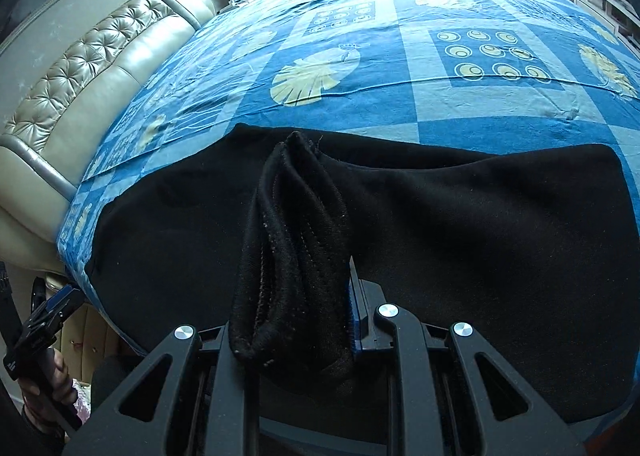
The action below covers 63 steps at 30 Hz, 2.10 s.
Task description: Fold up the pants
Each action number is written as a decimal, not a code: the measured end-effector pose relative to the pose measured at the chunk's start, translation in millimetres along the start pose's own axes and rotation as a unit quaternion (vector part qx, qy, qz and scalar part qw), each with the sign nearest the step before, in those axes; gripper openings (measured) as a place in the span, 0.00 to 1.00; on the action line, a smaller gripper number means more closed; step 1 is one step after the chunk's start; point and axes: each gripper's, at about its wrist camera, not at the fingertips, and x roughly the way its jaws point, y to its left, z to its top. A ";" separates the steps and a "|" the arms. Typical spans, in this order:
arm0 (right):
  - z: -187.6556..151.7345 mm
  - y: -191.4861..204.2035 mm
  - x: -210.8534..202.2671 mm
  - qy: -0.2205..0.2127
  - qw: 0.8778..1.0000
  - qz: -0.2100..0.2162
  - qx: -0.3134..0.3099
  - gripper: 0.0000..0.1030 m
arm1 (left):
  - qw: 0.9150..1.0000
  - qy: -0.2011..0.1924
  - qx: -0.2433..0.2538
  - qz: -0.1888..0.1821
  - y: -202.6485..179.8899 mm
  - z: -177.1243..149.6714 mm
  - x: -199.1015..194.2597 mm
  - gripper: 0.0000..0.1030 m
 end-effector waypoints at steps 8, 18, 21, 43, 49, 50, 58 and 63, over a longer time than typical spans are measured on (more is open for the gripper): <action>-3.9 13.8 6.1 -0.004 1.000 -0.006 0.002 0.27 | 1.000 0.002 -0.005 -0.001 0.7 0.5 1.6 0.98; -7.4 36.6 12.6 -0.003 1.000 -0.004 -0.013 0.36 | 1.000 0.003 0.000 -0.004 -0.9 -0.5 2.6 0.98; -8.8 42.5 12.4 -0.006 1.000 0.013 -0.011 0.52 | 1.000 0.003 0.000 -0.005 -0.8 -0.9 2.5 0.98; -24.0 53.4 30.9 0.013 0.992 0.118 0.040 0.71 | 1.000 0.002 0.001 -0.005 -2.8 -1.9 1.6 0.98; -25.2 61.9 32.3 0.007 0.993 0.113 0.024 0.79 | 1.000 -0.002 0.008 -0.001 -4.7 -2.4 0.6 0.98; -25.3 63.6 32.3 0.006 0.993 0.112 0.022 0.80 | 1.000 -0.002 0.009 -0.001 -5.1 -2.5 0.2 0.98; -28.5 63.4 12.3 -0.036 0.990 0.134 0.031 0.81 | 1.000 -0.005 0.015 0.003 -5.8 -3.4 -0.9 0.98; -11.0 45.4 -28.7 -0.078 0.987 0.136 0.015 0.81 | 1.000 -0.007 0.020 0.002 -6.5 -3.3 -0.6 0.98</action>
